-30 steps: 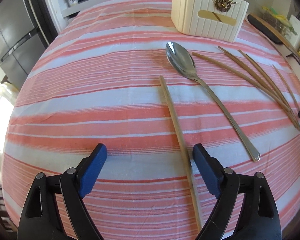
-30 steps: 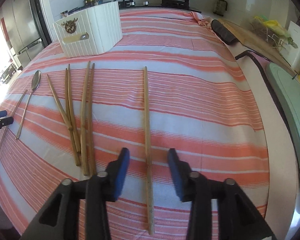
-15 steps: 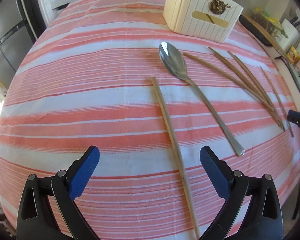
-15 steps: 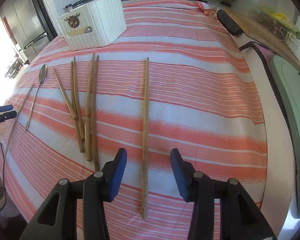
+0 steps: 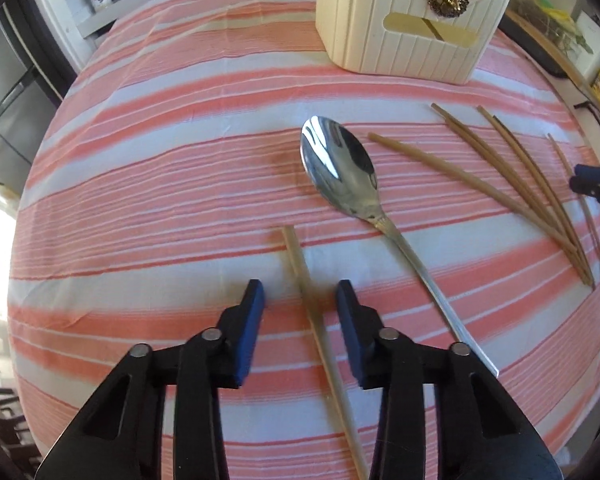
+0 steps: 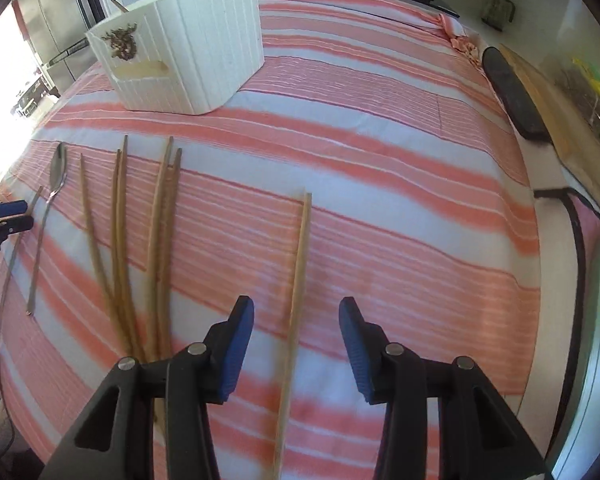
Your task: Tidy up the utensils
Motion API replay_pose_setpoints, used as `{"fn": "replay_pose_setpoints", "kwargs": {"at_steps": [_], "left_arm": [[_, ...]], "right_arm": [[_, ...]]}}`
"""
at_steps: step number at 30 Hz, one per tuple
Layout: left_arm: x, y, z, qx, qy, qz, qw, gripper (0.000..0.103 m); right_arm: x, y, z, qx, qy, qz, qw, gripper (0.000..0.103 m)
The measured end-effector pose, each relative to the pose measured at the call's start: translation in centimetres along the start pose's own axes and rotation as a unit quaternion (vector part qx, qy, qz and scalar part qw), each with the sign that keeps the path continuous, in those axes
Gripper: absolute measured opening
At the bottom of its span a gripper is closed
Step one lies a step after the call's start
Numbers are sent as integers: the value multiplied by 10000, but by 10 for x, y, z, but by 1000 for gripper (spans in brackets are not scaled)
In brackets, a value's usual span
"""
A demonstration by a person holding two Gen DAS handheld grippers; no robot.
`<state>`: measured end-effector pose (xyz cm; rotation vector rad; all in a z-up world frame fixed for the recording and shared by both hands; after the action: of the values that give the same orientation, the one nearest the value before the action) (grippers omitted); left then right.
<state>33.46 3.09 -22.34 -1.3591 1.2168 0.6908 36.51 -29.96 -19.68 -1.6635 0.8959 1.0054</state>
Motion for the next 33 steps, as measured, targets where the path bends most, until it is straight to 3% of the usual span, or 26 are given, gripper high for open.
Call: {"fn": "replay_pose_setpoints", "kwargs": {"at_steps": [1,2,3,4,8,16,25,33], "left_arm": [[0,-3,0,19,-8,-17,10000,8],[1,-5,1,36,16,-41,10000,6],[1,-7,1,33,60,-93,9999,5],[-1,-9,3,31,90,-166,9998,5],[-27,-15,12,-128,409,-686,9967,5],[-130,-4,-12,117,879,-1787,9799,5],[-194,-6,-32,361,1164,-2529,9598,5],[-252,-71,-36,396,1188,-3265,9369,5]], "right_arm": [[10,-8,2,30,-29,68,10000,46],[13,-17,2,102,3,-60,9999,40],[16,-24,2,148,88,-104,9998,29],[17,-31,2,190,144,-142,9996,7],[2,-39,-6,576,-47,-372,9976,6],[-144,-18,-19,958,-772,-1914,9738,6],[-225,-2,-16,844,-525,-2664,9587,6],[-261,-54,-18,897,-389,-3191,9427,6]]}}
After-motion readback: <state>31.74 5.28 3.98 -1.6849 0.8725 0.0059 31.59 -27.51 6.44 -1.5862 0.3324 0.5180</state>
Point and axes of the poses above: each gripper's, at about its wrist camera, not at the fingertips, and x roughly the way its jaws point, z to its left, y to its underside, the point moved 3 cm from there along x, roughly the way its jaws point, and after that the axes turned 12 degrees about y, right-handed, at the moved point
